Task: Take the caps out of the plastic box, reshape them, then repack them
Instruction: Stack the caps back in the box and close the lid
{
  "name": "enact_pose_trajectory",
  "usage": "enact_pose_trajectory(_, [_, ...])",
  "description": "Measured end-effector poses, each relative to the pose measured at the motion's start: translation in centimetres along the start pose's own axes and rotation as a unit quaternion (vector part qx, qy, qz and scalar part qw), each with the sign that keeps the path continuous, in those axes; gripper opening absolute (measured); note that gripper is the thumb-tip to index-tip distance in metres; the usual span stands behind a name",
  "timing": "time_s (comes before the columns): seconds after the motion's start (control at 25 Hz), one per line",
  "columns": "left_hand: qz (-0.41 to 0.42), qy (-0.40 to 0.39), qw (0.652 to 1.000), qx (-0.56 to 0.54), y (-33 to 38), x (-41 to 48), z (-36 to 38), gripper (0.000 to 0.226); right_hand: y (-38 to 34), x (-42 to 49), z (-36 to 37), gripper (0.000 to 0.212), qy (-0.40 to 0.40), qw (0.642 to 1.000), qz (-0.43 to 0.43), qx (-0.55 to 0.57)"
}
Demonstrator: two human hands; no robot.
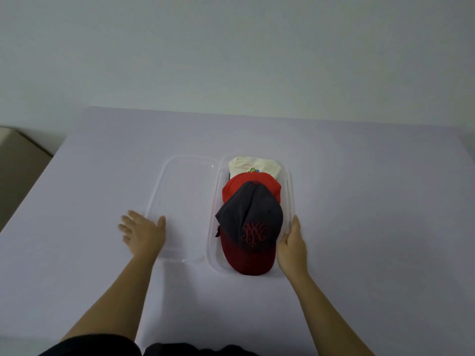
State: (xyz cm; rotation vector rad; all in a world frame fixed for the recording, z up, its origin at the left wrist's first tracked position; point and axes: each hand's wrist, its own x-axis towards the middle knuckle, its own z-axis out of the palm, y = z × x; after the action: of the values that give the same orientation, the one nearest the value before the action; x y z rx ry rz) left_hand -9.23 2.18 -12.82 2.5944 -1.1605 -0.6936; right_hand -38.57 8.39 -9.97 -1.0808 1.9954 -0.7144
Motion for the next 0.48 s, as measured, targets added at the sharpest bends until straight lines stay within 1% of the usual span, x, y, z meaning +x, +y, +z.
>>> enact_pose_trajectory(0.04, [-0.021,-0.022,0.999,0.021,-0.9,0.7,-0.1,0.081,-0.3,-0.1,0.0,0.054,0.007,1.0,0.004,-0.002])
enact_pose_trajectory(0.12, [0.0,-0.04,0.998,0.058,-1.6,1.3,-0.4,0.079,-0.4,-0.2,-0.2,0.054,0.016,1.0,0.01,-0.014])
enact_pose_trajectory(0.2, [0.026,-0.027,0.999,0.028,-1.7,1.6,-1.2,0.078,-0.6,-0.5,-0.3,0.054,0.023,0.999,0.016,-0.017])
enact_pose_trajectory(0.28, [0.04,-0.026,0.996,-0.077,-1.9,1.7,-2.5,0.063,-0.6,-0.7,-0.2,0.054,0.028,0.999,0.014,-0.018])
enact_pose_trajectory(0.36, [0.031,-0.048,0.974,-0.219,-1.9,1.6,-4.0,0.05,-0.5,-0.7,-0.1,0.054,0.031,0.999,0.01,-0.016])
enact_pose_trajectory(0.4, [0.031,-0.056,0.958,-0.279,-1.7,1.5,-4.9,0.048,-0.4,-0.6,0.0,0.053,0.033,0.999,0.01,-0.014])
enact_pose_trajectory(0.44, [0.038,-0.059,0.944,-0.323,-1.2,1.6,-5.8,0.052,-0.2,-0.5,0.1,0.053,0.032,0.999,0.012,-0.01])
enact_pose_trajectory(0.48, [0.05,-0.058,0.932,-0.354,-0.6,1.7,-6.8,0.059,-0.2,-0.5,0.1,0.052,0.029,0.999,0.018,-0.001])
